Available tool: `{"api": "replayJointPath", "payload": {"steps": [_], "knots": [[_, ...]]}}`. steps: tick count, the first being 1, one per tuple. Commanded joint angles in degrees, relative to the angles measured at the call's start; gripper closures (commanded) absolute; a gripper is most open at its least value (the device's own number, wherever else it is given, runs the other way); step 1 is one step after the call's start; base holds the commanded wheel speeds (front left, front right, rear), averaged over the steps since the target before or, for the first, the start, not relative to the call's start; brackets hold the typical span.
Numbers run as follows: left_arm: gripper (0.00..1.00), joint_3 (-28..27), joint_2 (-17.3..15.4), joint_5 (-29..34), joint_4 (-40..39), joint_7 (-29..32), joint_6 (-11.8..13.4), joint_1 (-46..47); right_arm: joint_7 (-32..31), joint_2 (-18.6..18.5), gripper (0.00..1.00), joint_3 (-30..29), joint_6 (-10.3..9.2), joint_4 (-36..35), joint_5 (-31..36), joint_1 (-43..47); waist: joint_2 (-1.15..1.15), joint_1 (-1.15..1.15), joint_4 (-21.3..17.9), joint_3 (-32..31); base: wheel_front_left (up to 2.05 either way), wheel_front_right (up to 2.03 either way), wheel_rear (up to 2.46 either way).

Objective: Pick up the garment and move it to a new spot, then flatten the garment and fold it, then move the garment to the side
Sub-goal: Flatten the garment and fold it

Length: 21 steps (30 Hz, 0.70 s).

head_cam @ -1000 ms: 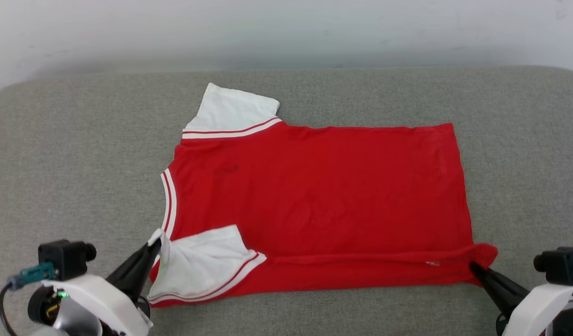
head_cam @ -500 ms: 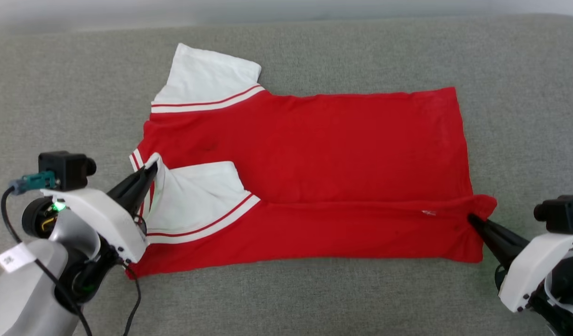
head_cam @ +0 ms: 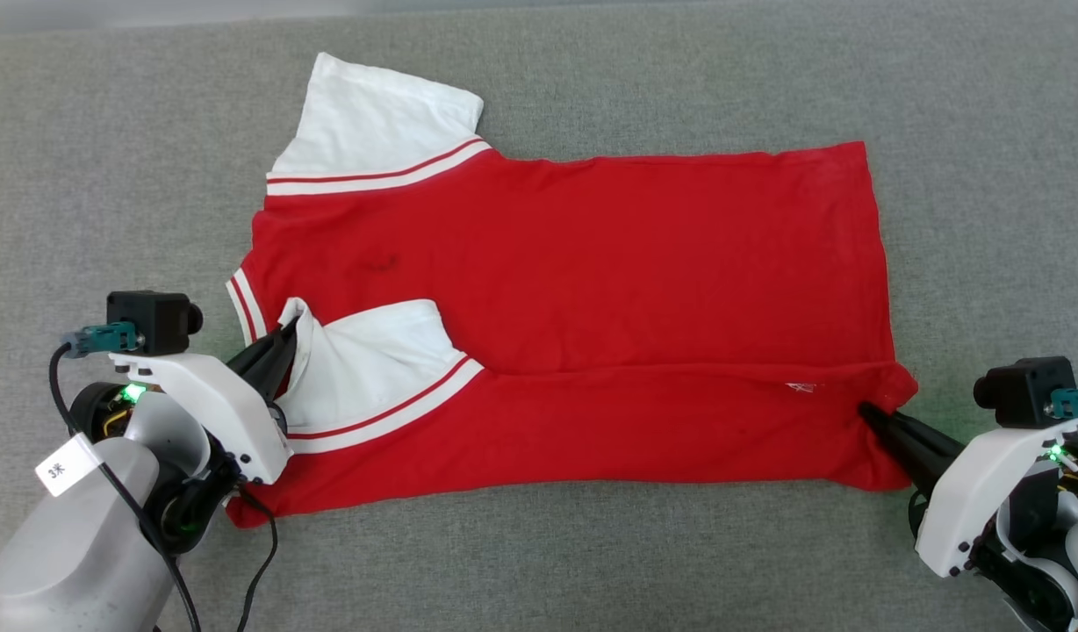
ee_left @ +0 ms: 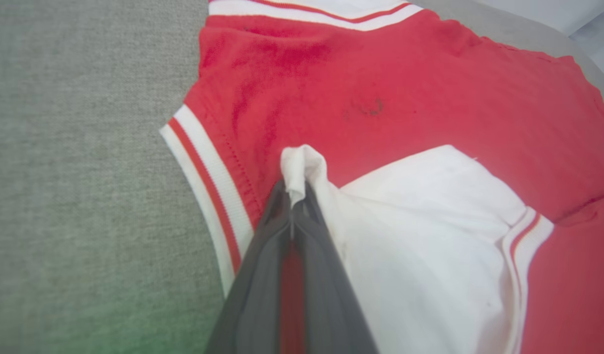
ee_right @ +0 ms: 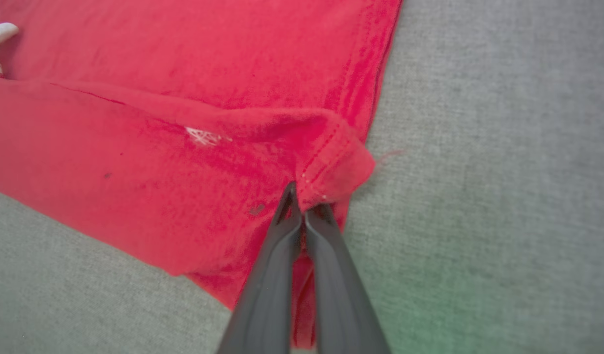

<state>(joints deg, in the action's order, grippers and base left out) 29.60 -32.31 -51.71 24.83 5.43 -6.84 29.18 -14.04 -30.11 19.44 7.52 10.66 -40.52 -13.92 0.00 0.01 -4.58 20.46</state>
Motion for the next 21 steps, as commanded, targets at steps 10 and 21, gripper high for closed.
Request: {"api": "replayJointPath", "payload": {"steps": [10,21], "knots": [[0.00,2.93,-0.95,1.05,4.38,-2.79,-0.52,3.05,2.33,0.93,0.00,-2.51,-0.07,0.25,-0.34,2.05,0.00,-0.01,1.93,-6.54,0.00,0.00,0.00],[0.00,7.91,-6.17,-2.36,-2.38,15.09,-0.58,5.62,-0.54,1.64,0.00,-7.68,-0.07,-3.89,2.52,5.88,0.00,-0.01,4.89,-11.55,0.00,0.00,0.00]]}}
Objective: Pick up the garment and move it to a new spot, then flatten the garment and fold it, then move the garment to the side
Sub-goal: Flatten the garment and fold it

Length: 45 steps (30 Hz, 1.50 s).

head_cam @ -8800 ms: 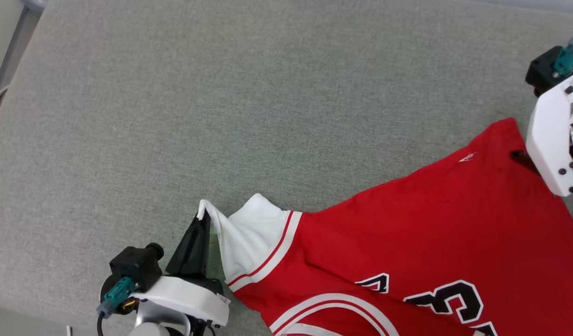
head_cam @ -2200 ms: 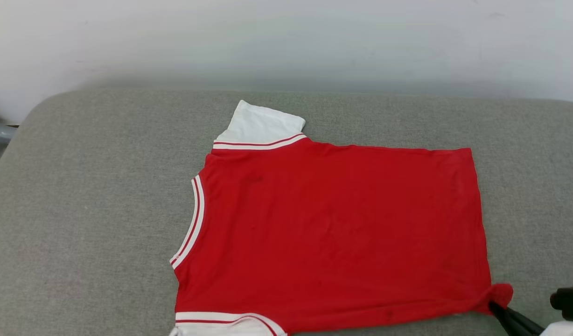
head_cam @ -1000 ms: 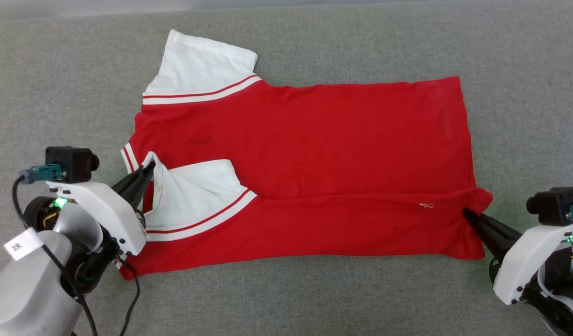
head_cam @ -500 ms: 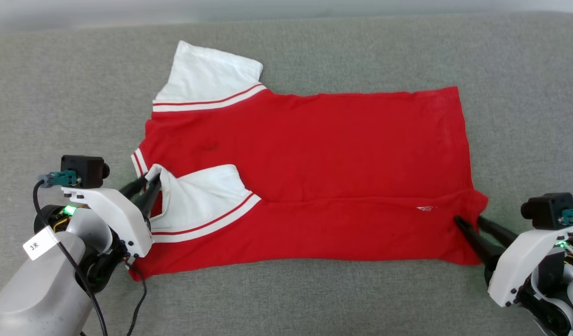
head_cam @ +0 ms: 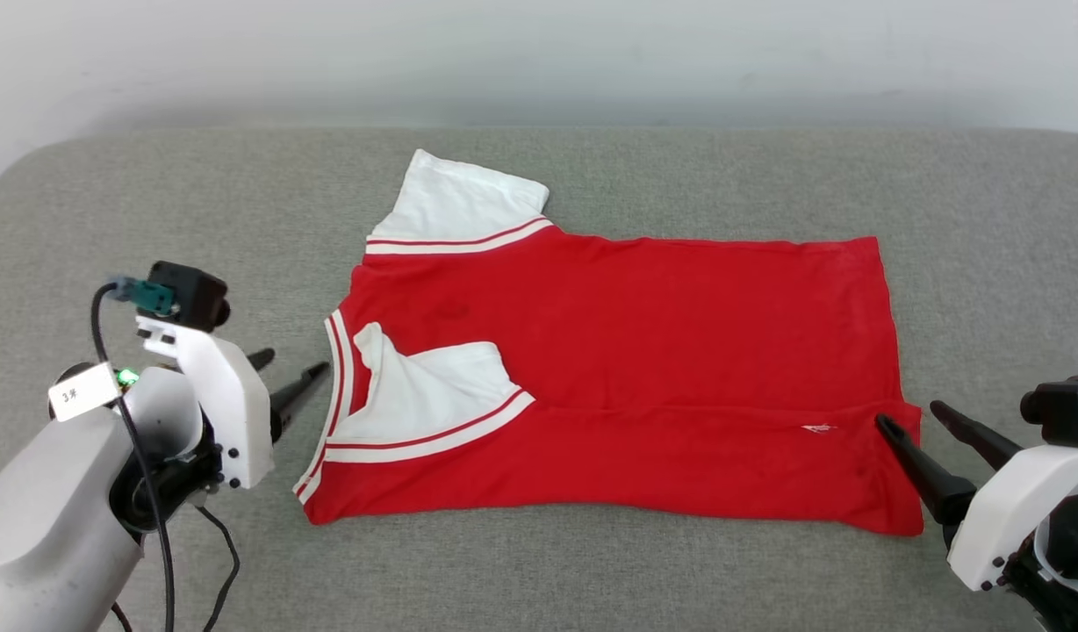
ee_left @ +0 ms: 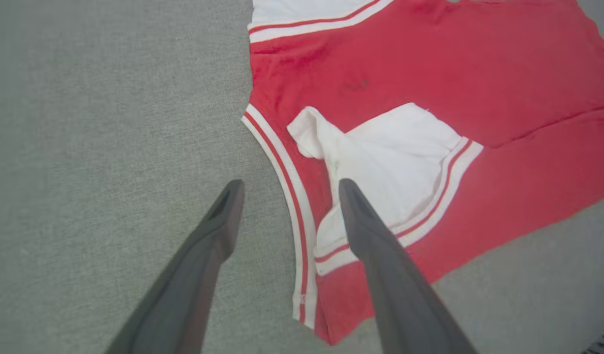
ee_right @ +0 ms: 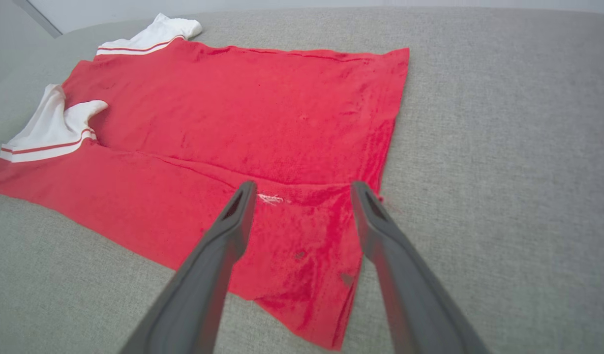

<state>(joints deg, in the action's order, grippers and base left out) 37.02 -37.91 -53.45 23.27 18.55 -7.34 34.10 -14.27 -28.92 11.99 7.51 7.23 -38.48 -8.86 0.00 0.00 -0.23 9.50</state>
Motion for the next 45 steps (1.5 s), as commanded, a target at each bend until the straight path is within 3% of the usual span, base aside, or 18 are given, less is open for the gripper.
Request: {"api": "replayJointPath", "payload": {"steps": [1,6,14,22,35,37,40,45], "knots": [[0.00,0.77,-1.14,-1.02,-1.54,4.17,-0.02,1.18,-0.62,0.69,0.00,-0.49,-0.05,-0.73,0.68,0.98,0.00,0.00,0.70,-0.77,0.00,0.00,0.00],[0.00,2.66,-2.56,-3.64,-5.00,14.58,1.30,2.03,-1.64,1.73,0.00,-0.99,-0.05,-1.54,1.48,1.66,0.00,0.00,1.04,-1.28,0.00,0.00,0.00],[0.00,5.76,-3.75,-4.73,-7.27,24.19,3.21,1.84,-2.27,2.43,0.00,-1.24,-0.05,-2.25,1.93,1.30,0.00,0.00,0.64,-0.78,0.00,0.00,0.00],[0.00,8.11,-2.65,-4.53,-4.64,26.60,3.14,0.11,-1.98,2.55,0.00,-0.72,-0.05,-2.04,1.76,-0.54,0.00,0.00,-0.67,1.34,0.00,0.00,0.00],[0.00,11.41,0.39,-3.56,3.71,25.71,2.27,-1.64,-1.05,2.28,0.00,0.83,-0.05,-0.99,1.17,-2.51,0.00,0.00,-2.03,3.21,0.00,0.00,0.00],[1.00,11.60,0.90,-3.62,4.50,24.95,1.86,-1.67,-1.04,2.03,0.00,0.86,-0.05,-0.89,1.02,-2.72,0.00,0.00,-2.07,3.14,0.00,0.00,0.00],[1.00,11.47,1.45,-4.15,4.67,24.14,1.29,-1.64,-1.22,1.30,0.00,0.75,-0.05,-0.96,0.87,-2.90,0.00,0.00,-1.93,2.71,0.00,0.00,0.00],[1.00,10.59,-0.39,-3.72,1.96,21.03,0.62,-1.11,-2.75,-1.29,0.00,0.33,-0.05,-1.98,0.72,-3.78,0.00,0.00,-1.48,1.54,0.00,0.00,0.00]]}}
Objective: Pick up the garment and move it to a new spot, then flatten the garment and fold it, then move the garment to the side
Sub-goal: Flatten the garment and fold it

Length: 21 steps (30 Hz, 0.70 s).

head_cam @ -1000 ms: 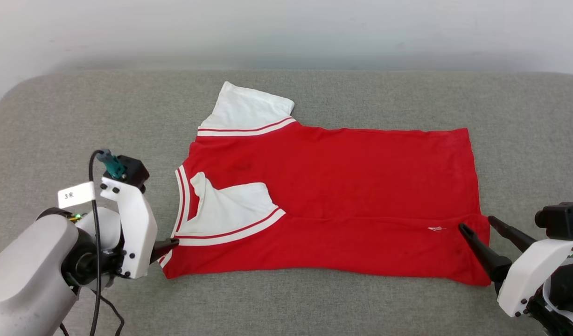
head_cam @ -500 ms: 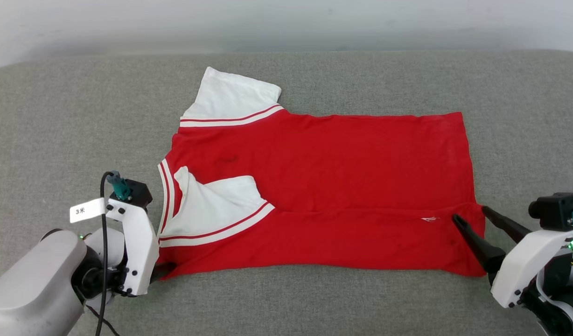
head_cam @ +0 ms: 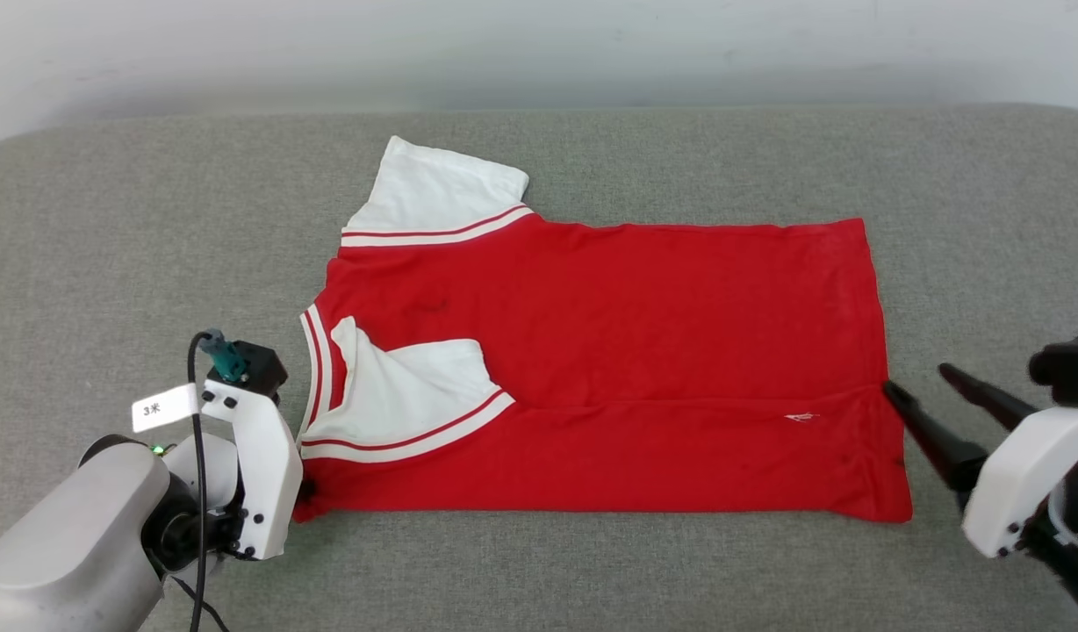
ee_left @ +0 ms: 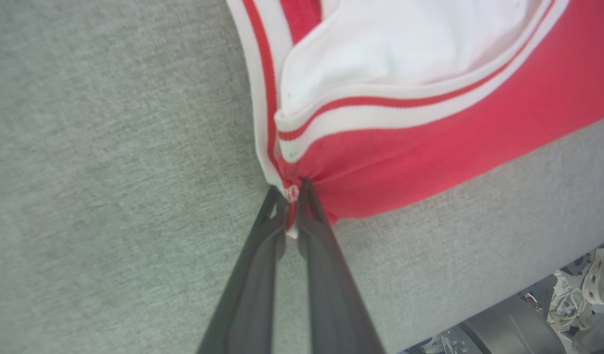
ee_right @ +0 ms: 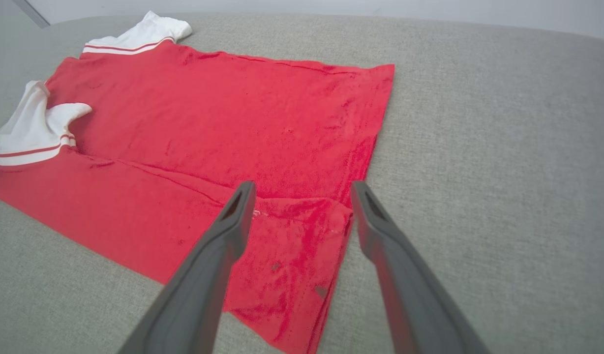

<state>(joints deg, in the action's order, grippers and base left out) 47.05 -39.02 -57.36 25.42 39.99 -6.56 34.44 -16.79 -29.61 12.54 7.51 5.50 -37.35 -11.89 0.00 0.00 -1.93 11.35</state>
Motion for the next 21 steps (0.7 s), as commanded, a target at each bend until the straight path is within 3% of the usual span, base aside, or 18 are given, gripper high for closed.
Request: {"api": "replayJointPath", "payload": {"steps": [1,7,12,16,21], "knots": [[1.00,0.24,0.26,0.09,-1.03,-1.10,-0.27,-1.39,-0.85,-1.36,0.00,-0.62,-0.06,-0.51,-0.66,-0.91,0.00,0.00,0.47,-0.56,0.00,0.00,0.00],[1.00,-0.80,-2.02,0.65,-6.49,-3.76,-0.06,-1.77,-7.80,-6.87,0.00,-2.10,-0.05,-3.16,-1.77,-1.84,0.00,0.00,1.63,-1.74,0.00,0.00,0.00],[1.00,-1.34,-3.10,0.59,-10.50,-4.71,1.04,-2.76,-18.80,-11.00,0.00,-1.04,-0.06,-6.96,-4.60,-1.95,0.00,0.00,2.14,-2.00,0.00,0.00,0.00],[1.00,-1.53,-3.13,0.65,-12.85,-5.10,2.01,-3.20,-26.85,-12.57,0.00,-0.36,-0.05,-8.72,-5.54,-1.48,0.00,0.00,2.67,-1.77,0.00,0.00,0.00],[1.00,-1.55,-2.75,1.21,-14.54,-5.42,2.71,-2.60,-31.83,-12.14,0.00,1.08,-0.05,-7.83,-4.67,-1.16,0.00,0.00,3.48,-0.86,0.00,0.00,0.00]]}}
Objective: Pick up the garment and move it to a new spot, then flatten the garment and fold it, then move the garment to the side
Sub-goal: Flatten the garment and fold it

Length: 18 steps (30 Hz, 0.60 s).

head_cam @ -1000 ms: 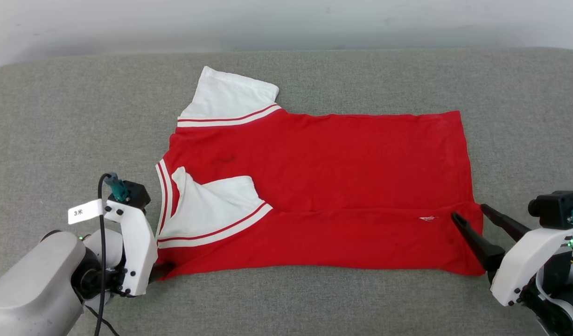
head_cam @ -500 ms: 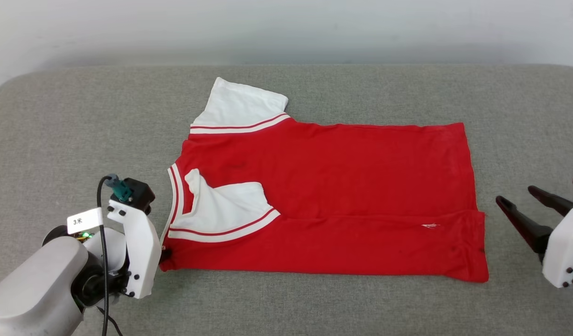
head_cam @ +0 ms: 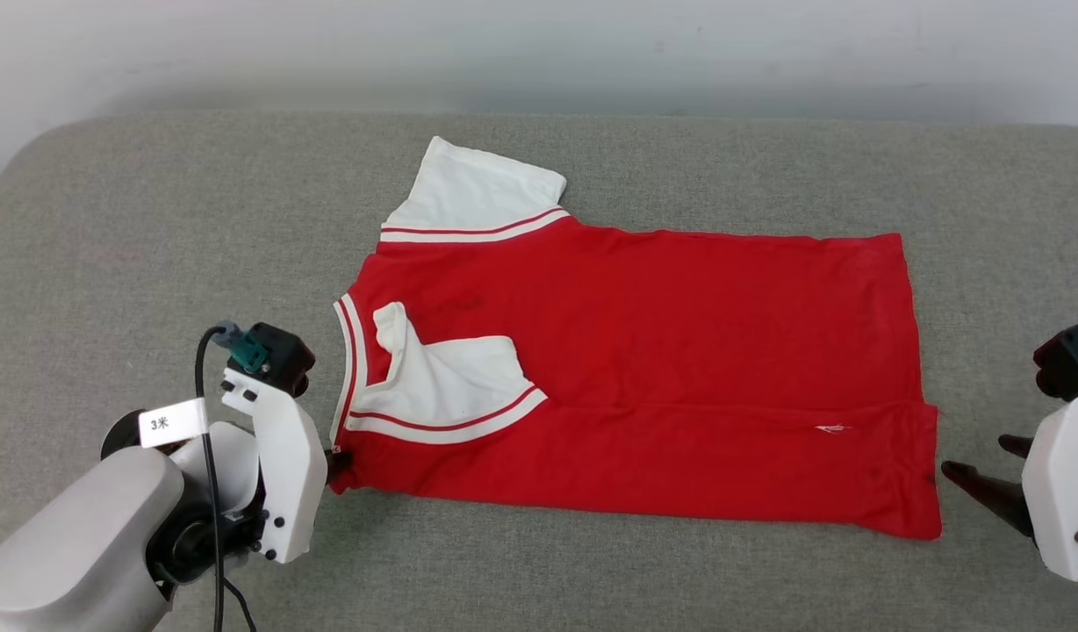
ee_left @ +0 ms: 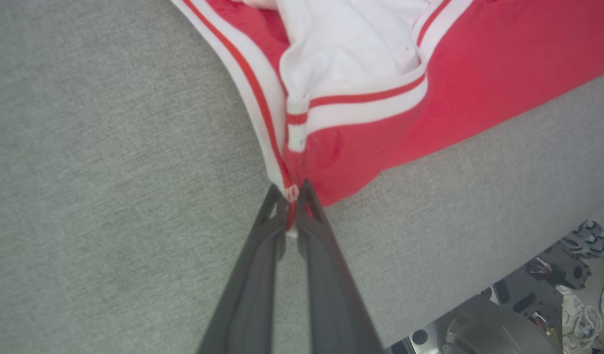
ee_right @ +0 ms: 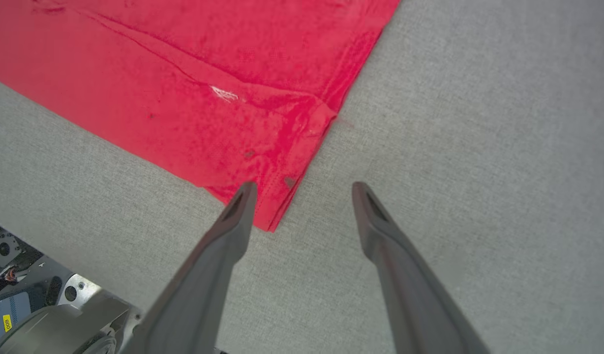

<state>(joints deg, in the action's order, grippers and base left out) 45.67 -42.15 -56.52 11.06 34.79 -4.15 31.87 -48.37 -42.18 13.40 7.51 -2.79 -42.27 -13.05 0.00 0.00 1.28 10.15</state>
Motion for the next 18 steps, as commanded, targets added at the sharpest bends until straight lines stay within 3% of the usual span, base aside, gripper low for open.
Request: {"api": "replayJointPath", "payload": {"steps": [1,10,18], "knots": [[1.00,-0.16,0.44,0.42,-0.42,-0.30,0.39,0.16,-0.64,0.90,0.00,0.45,-0.05,1.03,0.37,0.00,0.00,0.00,0.41,0.61,0.00,0.00,0.00],[1.00,-0.15,0.99,1.68,-1.10,-1.40,0.51,1.70,-0.16,5.34,0.00,3.01,-0.05,9.43,0.98,-2.39,0.00,0.00,1.61,3.86,0.00,0.00,0.00],[1.00,0.25,1.86,2.23,-0.26,-2.02,0.15,2.67,2.29,7.83,0.00,10.54,-0.04,17.69,1.03,-2.33,0.00,0.00,2.31,5.48,0.00,0.00,0.00]]}}
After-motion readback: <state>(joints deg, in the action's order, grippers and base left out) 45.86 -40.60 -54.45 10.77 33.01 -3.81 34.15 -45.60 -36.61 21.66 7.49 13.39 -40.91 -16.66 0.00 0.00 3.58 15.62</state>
